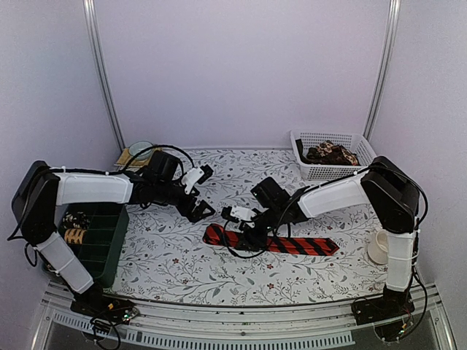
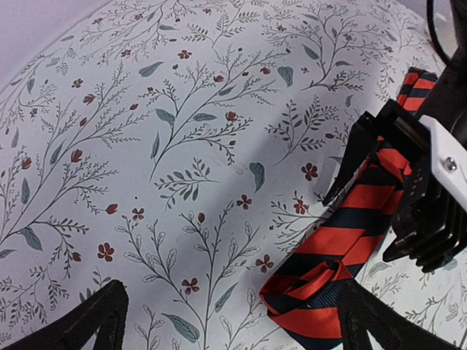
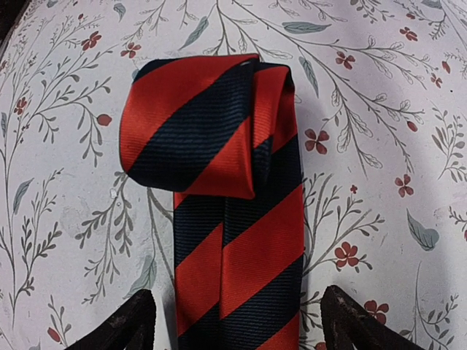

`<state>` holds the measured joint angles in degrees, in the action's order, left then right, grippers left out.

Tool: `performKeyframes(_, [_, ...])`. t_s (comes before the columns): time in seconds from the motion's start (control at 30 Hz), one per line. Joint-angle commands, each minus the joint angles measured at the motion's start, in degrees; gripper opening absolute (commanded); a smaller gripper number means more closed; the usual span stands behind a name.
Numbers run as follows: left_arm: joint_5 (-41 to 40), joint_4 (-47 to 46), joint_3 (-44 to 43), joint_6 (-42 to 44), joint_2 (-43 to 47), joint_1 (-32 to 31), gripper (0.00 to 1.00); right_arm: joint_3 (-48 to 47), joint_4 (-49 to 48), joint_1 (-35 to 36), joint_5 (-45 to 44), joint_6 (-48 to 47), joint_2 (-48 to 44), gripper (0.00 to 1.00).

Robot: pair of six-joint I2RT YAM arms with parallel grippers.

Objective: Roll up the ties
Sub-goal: Roll the tie at the center of the board.

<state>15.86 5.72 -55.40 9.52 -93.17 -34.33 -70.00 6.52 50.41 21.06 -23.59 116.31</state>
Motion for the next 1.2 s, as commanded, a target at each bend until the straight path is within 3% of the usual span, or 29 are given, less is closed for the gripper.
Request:
performKeyframes(0.0, [0.75, -2.79, 0.8, -1.88, -0.7, 0.05, 1.0, -0.98, -0.77, 1.09, -0.48, -0.39, -0.72, 0.78])
performKeyframes(0.37, [0.6, -4.01, 2.54, -2.75, -0.28, 0.06, 1.0, -4.47, -1.26, 2.84, 0.99, 0.12, 2.71, 0.75])
performKeyframes(0.73, [1.54, -5.18, 3.63, -3.4, 0.52, 0.05, 1.0, -5.15, -0.71, 3.01, -0.07, 0.19, 6.51, 0.82])
performKeyframes(1.17, [1.72, -5.7, 3.85, -3.74, -0.34, 0.05, 1.0, -6.12, -1.53, 3.1, -0.58, 0.83, 8.32, 0.74])
